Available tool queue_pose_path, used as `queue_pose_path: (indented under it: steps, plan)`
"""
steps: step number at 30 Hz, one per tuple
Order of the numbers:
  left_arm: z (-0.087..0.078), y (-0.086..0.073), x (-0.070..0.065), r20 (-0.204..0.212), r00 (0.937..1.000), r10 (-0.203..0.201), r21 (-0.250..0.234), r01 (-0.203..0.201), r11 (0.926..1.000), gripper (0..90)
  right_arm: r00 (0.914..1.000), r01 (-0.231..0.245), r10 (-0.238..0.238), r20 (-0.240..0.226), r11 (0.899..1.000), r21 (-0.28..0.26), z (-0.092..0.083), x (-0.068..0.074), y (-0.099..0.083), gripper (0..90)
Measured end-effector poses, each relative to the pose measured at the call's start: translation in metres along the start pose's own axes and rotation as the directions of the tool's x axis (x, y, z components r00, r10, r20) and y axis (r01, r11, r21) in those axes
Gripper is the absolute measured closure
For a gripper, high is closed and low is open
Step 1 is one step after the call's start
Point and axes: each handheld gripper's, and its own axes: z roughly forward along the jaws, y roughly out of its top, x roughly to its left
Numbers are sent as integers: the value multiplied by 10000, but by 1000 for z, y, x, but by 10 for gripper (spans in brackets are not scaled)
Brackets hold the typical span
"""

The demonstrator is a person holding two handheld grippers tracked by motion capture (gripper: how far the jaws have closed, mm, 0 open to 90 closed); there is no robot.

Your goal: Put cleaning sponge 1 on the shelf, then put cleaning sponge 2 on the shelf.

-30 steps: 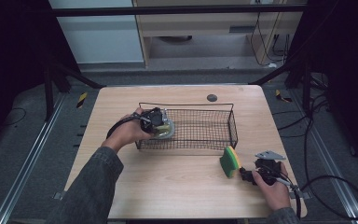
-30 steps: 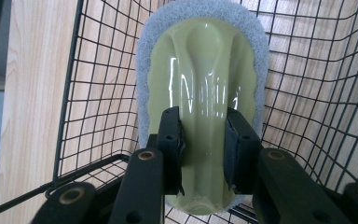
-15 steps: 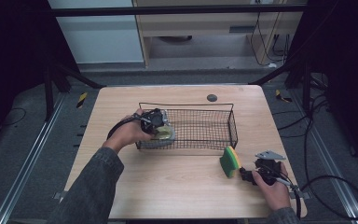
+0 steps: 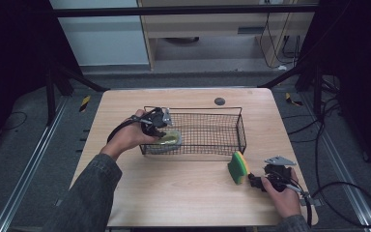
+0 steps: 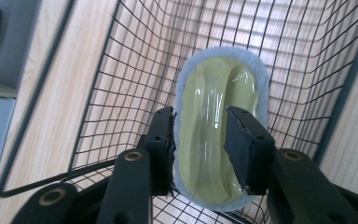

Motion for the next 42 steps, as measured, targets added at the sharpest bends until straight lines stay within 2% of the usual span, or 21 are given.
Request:
queue_pose_path:
  steps: [3,6,10,14,16,19,20,21,25,27,28,29,30,32,34,35,36,37,41,42]
  plan:
    - [-8,-1,0,-119,9998,-147,-196,144,9997,532,10000,14,-14,15,10000,-3,0,0,0,8]
    - [-15,-2,1,-362,9982,-479,-327,467,9984,478,10000,-1,1,20,10000,-2,0,0,0,8]
    - [-21,-4,2,-574,9938,-950,-538,919,9943,321,10000,13,-13,26,10000,-13,0,0,0,8]
    - [-25,-4,1,-559,9896,-1326,-747,1283,9889,182,10000,15,-15,24,10000,-15,0,0,0,8]
    - [-27,-4,-2,-543,9851,-1633,-956,1577,9829,116,10000,13,-13,25,10000,-13,0,0,0,8]
    - [-32,-5,-6,-548,9798,-1924,-1153,1852,9759,92,10000,-11,11,15,10000,-19,0,0,0,8]
    - [-35,-6,-9,-486,9754,-2152,-1317,2073,9694,77,10000,-13,13,14,10000,-19,0,0,0,8]
    - [-37,-7,-12,-497,9731,-2249,-1395,2163,9663,72,10000,-14,14,9,10000,-17,0,0,0,7]
    - [-46,-19,-27,-422,9535,-2984,-1861,2859,9400,54,10000,-10,10,-7,10000,-8,0,0,0,5]
    - [-51,-27,-36,-518,9501,-3077,-1927,2928,9366,47,10000,-13,13,-9,10000,-9,0,0,0,5]
    - [-52,-31,-40,-506,9455,-3216,-1975,3062,9313,48,10000,-11,11,-11,10000,-7,0,0,0,5]
    - [-53,-35,-43,-473,9401,-3375,-2022,3219,9249,48,10000,-2,2,-11,10000,-6,0,0,0,6]
    - [-54,-40,-48,-457,9305,-3634,-2226,3452,9118,49,10000,11,-12,-27,10000,-9,0,0,0,6]
    - [-54,-47,-53,-468,9236,-3804,-2201,3619,9059,49,10000,0,0,-25,10000,-12,0,0,0,10]
    - [-53,-54,-60,-580,9218,-3832,-2040,3648,9084,50,10000,63,-62,-43,9999,97,-1,1,1,35]
    - [-52,-58,-63,-575,9177,-3932,-2098,3739,9034,50,10000,63,-62,-43,9999,97,-1,1,1,35]
    - [-50,-62,-67,-547,9097,-4116,-2212,3909,8934,50,9999,85,-83,-115,9998,187,-4,1,2,66]
    - [-50,-66,-70,-534,9089,-4136,-2180,3935,8931,50,9999,85,-83,-115,9998,187,-4,1,2,66]
    - [-45,-82,-84,-469,8925,-4486,-2197,4289,8762,49,9992,246,-262,315,9985,488,-12,1,2,115]
    - [-43,-88,-89,-469,8857,-4620,-2235,4415,8690,50,9990,247,-269,356,9978,610,-14,1,2,124]
